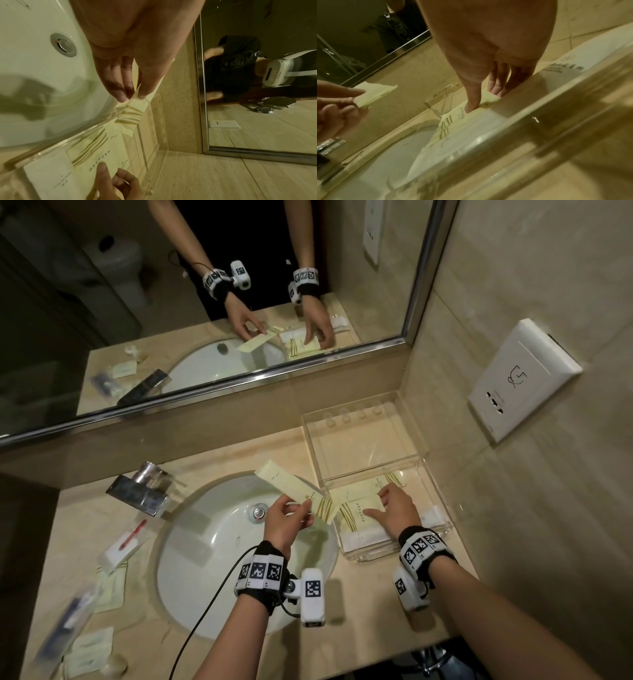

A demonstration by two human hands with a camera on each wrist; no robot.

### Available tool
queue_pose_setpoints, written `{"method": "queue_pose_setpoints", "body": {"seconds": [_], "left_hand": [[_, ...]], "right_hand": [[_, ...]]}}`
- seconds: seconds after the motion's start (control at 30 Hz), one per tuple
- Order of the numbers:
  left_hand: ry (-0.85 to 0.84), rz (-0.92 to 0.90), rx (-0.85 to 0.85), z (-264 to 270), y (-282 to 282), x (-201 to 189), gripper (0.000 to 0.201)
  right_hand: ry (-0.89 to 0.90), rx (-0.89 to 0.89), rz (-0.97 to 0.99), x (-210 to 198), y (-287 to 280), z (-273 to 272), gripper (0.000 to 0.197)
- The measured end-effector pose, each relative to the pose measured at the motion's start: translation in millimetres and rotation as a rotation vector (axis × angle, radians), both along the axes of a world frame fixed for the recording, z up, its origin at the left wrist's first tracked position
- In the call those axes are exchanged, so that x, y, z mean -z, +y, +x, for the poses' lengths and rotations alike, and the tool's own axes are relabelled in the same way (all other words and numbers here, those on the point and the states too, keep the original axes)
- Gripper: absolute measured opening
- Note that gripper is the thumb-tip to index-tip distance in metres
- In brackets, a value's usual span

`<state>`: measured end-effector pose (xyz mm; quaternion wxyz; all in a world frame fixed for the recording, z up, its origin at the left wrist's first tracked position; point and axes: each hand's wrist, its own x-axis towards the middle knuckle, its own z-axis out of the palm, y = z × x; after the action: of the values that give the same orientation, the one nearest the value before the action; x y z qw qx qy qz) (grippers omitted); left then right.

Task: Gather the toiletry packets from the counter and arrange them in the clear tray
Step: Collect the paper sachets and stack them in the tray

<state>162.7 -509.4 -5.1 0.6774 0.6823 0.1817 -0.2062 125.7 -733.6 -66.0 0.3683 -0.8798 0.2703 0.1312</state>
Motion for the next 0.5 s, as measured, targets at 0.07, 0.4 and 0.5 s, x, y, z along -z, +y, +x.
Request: {"method": "queue_pose_setpoints", "body": {"seconds": [0.07,0.4,0.5], "left_hand": [[-0.001,0.005,-0.005,-0.2,0.5,1.9,0.014],[0.015,-0.083,-0.006,0.1,-9.9,2.4,0.022],[0.029,-0.126,0.012,1.5,-22.4,0.3,0.025]], "right_hand": [[-0.038,0.011,-0.003,1.2,1.1,-0.4,0.046],[-0.242,0.104,0.151,-16.6,1.6,4.4,0.034],[-0.184,0.084,0.569,-41.0,12.4,9.6,0.035]]}}
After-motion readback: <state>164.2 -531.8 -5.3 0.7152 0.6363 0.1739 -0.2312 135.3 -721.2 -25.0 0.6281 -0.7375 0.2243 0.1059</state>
